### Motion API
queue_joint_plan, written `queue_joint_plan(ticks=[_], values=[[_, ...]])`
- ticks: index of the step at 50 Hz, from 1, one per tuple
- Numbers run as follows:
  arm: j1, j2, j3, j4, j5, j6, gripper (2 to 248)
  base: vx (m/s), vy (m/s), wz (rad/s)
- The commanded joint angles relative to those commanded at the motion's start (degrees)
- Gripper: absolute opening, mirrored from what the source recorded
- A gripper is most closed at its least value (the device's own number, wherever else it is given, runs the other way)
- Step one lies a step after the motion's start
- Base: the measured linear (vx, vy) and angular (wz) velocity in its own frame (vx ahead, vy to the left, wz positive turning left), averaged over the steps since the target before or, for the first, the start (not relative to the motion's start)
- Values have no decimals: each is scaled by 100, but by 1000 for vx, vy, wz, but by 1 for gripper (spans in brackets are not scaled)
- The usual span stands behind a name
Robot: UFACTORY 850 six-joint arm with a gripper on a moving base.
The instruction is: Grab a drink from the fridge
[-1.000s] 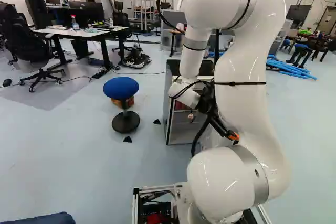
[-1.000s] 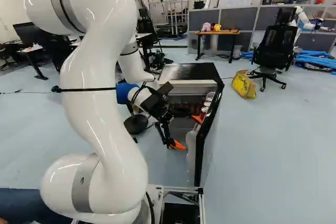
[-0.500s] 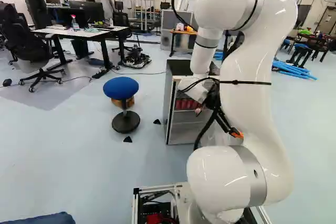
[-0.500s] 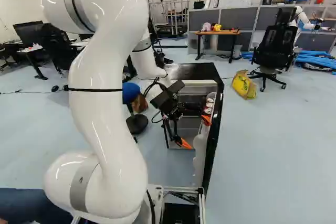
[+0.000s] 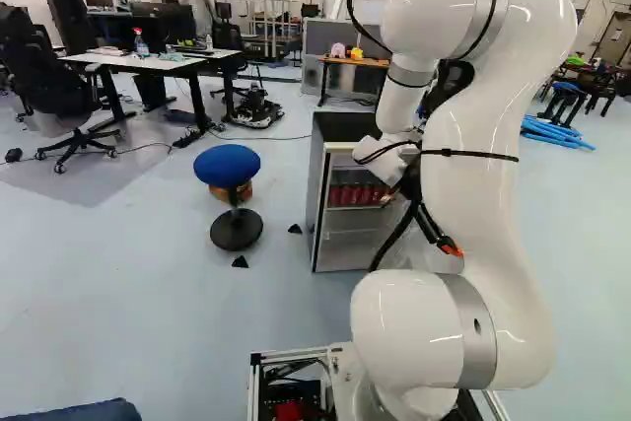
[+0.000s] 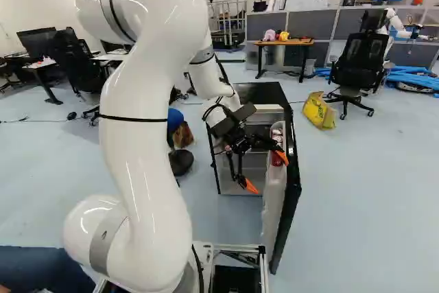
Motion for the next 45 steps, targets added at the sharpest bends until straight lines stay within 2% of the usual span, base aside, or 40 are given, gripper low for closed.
queue_joint_plan(ticks=[19,45], values=[[-476,-108,-370,-107,-70,0,247,0,0,0],[-1028,-296,-883,-549,-334,0,247,0,0,0]])
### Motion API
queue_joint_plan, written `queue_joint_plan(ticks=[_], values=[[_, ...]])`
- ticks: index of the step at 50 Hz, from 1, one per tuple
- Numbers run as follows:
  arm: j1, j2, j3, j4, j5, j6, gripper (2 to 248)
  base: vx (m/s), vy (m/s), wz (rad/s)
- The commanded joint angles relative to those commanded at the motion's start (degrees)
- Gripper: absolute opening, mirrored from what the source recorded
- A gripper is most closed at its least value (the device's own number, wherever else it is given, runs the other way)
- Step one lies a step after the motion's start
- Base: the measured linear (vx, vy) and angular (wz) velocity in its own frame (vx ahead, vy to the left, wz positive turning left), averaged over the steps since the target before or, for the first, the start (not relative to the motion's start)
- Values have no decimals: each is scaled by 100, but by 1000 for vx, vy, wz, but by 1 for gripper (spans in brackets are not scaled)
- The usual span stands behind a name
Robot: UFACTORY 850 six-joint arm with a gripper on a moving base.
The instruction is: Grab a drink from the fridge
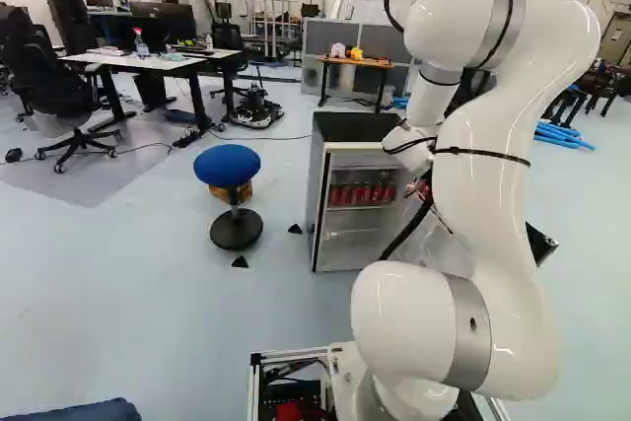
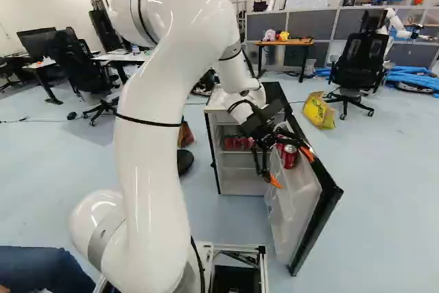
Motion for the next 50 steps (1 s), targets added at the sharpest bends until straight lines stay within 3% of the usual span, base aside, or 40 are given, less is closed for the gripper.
queue_joint_plan(ticks=[33,50], values=[[-555,-292,-655,-600,-351,0,247,0,0,0],[-569,-285,-642,-923,-531,0,247,0,0,0]])
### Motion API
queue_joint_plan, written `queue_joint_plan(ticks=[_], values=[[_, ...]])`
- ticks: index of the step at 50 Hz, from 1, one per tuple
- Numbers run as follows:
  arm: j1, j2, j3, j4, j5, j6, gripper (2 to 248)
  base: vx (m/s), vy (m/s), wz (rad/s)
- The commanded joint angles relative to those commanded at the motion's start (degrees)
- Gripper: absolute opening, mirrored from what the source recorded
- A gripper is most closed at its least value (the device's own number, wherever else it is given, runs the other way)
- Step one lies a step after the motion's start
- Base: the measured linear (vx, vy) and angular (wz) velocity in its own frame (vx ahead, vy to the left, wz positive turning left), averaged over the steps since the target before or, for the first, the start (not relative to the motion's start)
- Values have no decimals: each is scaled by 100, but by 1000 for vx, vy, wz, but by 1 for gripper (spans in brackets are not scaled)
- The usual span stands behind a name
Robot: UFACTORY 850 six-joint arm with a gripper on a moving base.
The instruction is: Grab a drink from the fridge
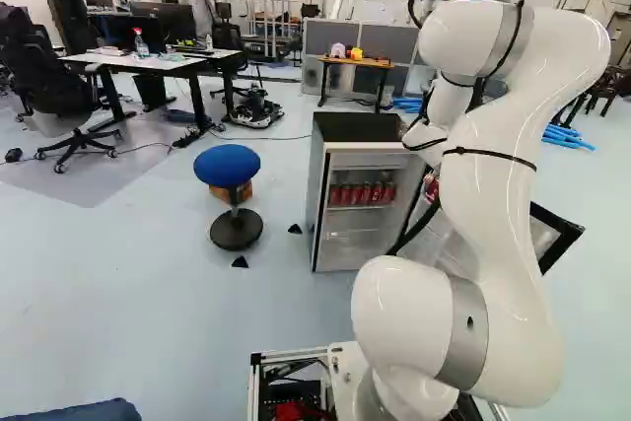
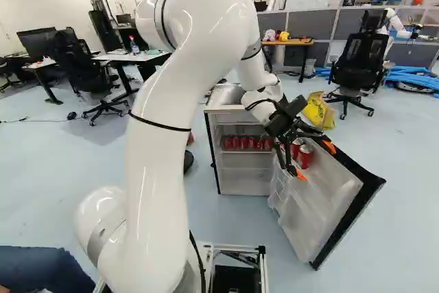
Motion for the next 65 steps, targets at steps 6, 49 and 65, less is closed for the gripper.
queue_joint_plan(ticks=[6,49,65], values=[[31,75,148,-208,-54,0,247,0,0,0],[453,1031,1832,-2663,-337,0,247,0,0,0],[631,1454,2474,-3627,-417,0,247,0,0,0]])
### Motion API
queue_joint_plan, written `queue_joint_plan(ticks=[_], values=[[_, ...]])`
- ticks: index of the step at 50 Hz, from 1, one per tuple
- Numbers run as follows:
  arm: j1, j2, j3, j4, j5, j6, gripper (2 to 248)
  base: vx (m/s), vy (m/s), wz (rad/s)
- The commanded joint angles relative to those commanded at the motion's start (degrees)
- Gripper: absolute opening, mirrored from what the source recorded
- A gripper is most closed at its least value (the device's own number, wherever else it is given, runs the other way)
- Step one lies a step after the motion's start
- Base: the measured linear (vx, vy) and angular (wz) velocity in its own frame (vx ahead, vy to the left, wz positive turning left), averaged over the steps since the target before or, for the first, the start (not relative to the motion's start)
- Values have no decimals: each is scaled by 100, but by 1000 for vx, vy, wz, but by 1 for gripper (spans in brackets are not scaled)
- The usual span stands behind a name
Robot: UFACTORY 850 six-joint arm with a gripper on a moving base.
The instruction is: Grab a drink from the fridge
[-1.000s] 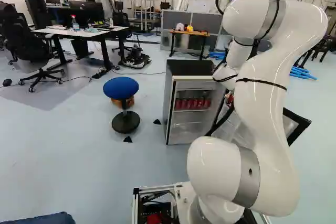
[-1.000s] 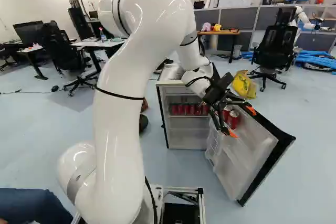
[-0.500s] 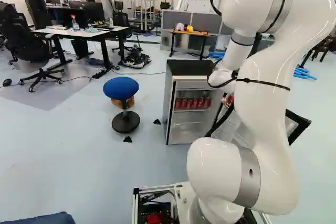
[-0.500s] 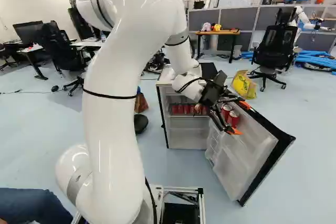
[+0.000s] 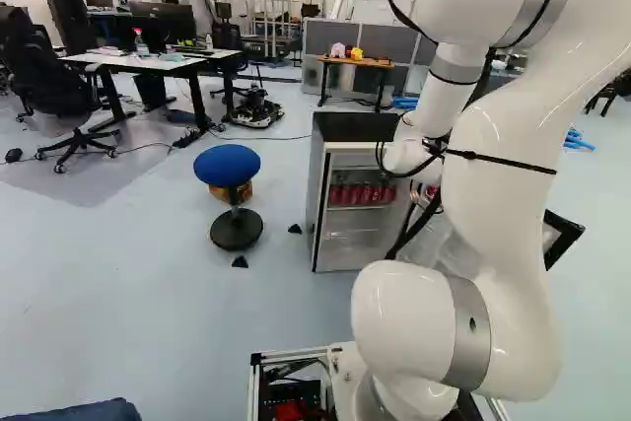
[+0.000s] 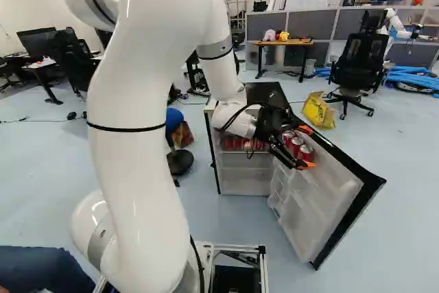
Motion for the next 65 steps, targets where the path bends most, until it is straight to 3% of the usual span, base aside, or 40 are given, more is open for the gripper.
queue_joint_plan(ticks=[41,65], values=[[502,1212,1589,-2487,-205,0,247,0,0,0],[662,1660,2103,-3919,-323,0,247,0,0,0]])
